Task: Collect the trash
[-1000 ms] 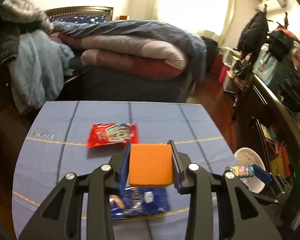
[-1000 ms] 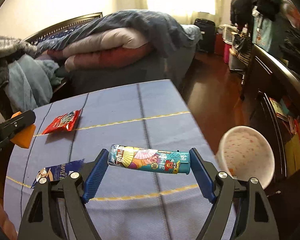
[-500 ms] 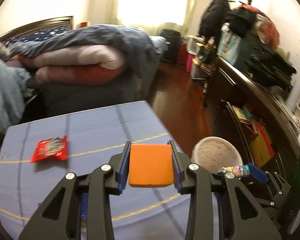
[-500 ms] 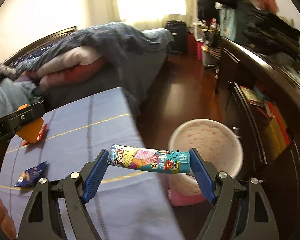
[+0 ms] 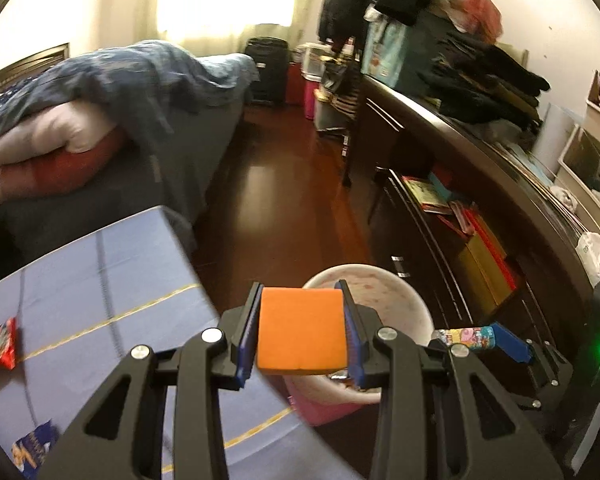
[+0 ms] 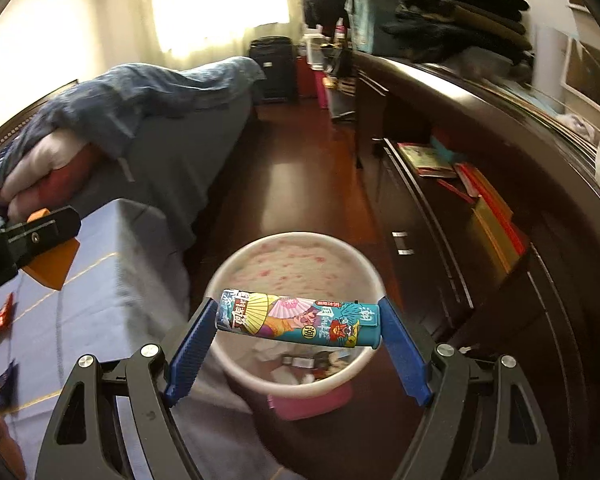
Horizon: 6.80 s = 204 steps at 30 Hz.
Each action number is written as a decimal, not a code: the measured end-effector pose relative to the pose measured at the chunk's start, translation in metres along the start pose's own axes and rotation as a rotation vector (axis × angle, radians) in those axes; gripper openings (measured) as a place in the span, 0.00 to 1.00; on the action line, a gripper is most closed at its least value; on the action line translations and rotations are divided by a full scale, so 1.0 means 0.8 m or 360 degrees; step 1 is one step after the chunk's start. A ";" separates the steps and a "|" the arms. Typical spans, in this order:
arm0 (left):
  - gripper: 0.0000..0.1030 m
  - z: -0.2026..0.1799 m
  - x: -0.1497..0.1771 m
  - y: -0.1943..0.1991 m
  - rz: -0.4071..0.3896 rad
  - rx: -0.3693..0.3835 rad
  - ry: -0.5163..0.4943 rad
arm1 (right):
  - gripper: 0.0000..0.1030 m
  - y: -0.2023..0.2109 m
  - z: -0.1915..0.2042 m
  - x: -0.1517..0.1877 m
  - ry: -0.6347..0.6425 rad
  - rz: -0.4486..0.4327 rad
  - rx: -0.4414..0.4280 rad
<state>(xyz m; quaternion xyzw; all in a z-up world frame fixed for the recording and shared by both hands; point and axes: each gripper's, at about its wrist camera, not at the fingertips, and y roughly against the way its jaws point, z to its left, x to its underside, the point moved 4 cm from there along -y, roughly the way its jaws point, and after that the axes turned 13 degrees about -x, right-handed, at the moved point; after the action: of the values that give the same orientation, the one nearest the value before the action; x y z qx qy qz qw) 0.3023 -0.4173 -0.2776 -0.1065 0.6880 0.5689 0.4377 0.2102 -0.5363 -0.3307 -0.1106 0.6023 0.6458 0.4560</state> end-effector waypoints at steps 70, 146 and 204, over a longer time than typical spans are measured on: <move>0.96 0.471 0.114 -0.065 0.0506 -0.0744 0.0755 | 0.96 -0.006 0.369 0.087 0.0822 0.0194 -0.0591; 0.96 0.472 0.230 0.188 0.0113 -0.0733 0.0738 | 0.01 -0.032 0.453 0.166 0.0611 0.0560 -0.1089; 0.96 0.277 0.119 0.152 -0.0096 -0.0439 0.0368 | 0.01 0.099 0.230 0.019 0.0264 -0.0021 -0.0871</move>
<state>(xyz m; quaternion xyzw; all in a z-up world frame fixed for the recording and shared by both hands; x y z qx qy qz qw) 0.2739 -0.1497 -0.2563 -0.2510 0.6458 0.6283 0.3538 0.2190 -0.3562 -0.2414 -0.2859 0.4400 0.7702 0.3625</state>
